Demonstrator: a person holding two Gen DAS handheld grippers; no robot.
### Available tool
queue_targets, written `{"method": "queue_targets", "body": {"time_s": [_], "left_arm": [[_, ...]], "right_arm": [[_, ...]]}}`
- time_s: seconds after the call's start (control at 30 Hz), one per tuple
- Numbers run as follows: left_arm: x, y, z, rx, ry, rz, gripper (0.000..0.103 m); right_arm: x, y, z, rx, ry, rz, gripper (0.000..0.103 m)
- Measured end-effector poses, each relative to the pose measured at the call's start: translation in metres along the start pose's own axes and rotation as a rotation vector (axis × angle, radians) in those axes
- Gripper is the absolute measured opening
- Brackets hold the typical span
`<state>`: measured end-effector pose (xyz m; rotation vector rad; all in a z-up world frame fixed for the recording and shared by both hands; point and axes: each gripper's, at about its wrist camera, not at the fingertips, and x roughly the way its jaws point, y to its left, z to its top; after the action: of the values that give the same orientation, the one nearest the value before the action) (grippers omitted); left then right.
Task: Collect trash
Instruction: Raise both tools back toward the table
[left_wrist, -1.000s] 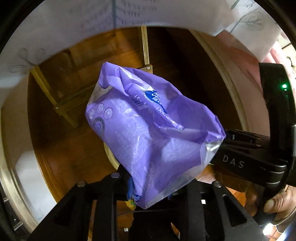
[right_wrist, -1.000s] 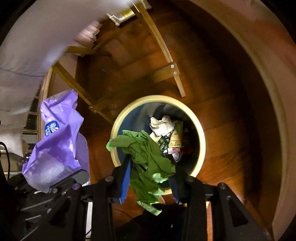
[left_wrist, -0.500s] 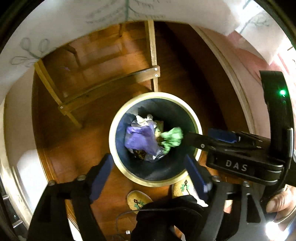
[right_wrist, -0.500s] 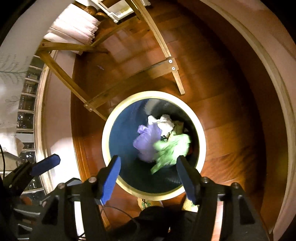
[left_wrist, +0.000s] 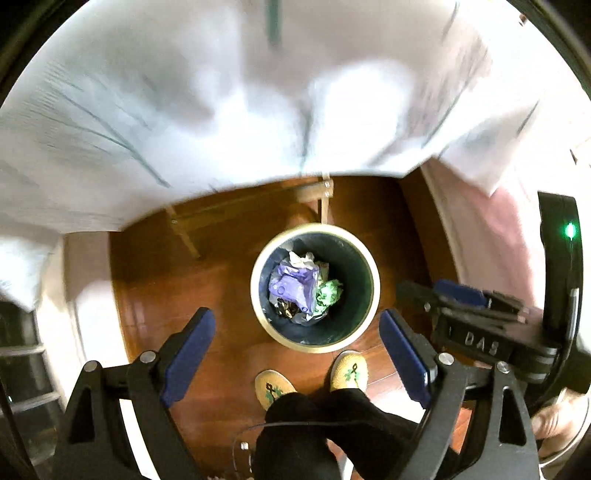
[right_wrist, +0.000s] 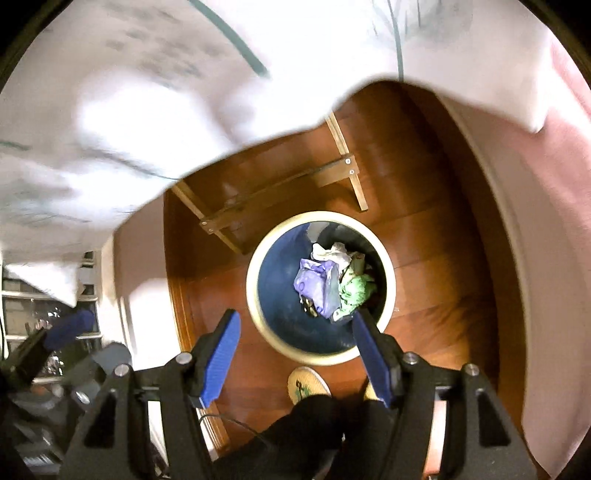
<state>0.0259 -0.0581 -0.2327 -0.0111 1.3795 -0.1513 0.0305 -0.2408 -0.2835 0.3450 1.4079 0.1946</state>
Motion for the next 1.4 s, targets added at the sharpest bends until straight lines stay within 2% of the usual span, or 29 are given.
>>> {"method": "queue_targets", "body": {"time_s": [0.13, 0.27, 0.43, 0.67, 0.8, 1.07, 1.23, 1.4], "left_arm": [[-0.072, 0.004, 0.012, -0.066, -0.059, 0.025, 0.089], [-0.15, 0.006, 0.022, -0.109, -0.142, 0.049, 0.089], [-0.237, 0.008, 0.03, -0.149, -0.27, 0.098, 0.089], [-0.313, 0.001, 0.042, -0.169, -0.418, 0.135, 0.089], [-0.335, -0.005, 0.054, -0.173, -0.475, 0.17, 0.089], [-0.359, -0.011, 0.075, -0.177, -0.535, 0.239, 0.089], [-0.36, 0.0, 0.102, -0.175, -0.555, 0.264, 0.089], [-0.35, 0.023, 0.145, -0.165, -0.547, 0.268, 0.089]], "right_arm": [[-0.059, 0.025, 0.0, -0.064, -0.011, 0.011, 0.063], [-0.126, 0.054, 0.007, -0.166, -0.06, 0.02, 0.063], [-0.198, 0.084, 0.019, -0.28, -0.162, 0.03, 0.063], [-0.272, 0.116, 0.045, -0.419, -0.34, 0.029, 0.063], [-0.293, 0.131, 0.06, -0.478, -0.387, 0.044, 0.063], [-0.316, 0.158, 0.094, -0.55, -0.444, 0.071, 0.063], [-0.318, 0.175, 0.121, -0.559, -0.458, 0.073, 0.063], [-0.308, 0.195, 0.158, -0.569, -0.458, 0.067, 0.063]]}}
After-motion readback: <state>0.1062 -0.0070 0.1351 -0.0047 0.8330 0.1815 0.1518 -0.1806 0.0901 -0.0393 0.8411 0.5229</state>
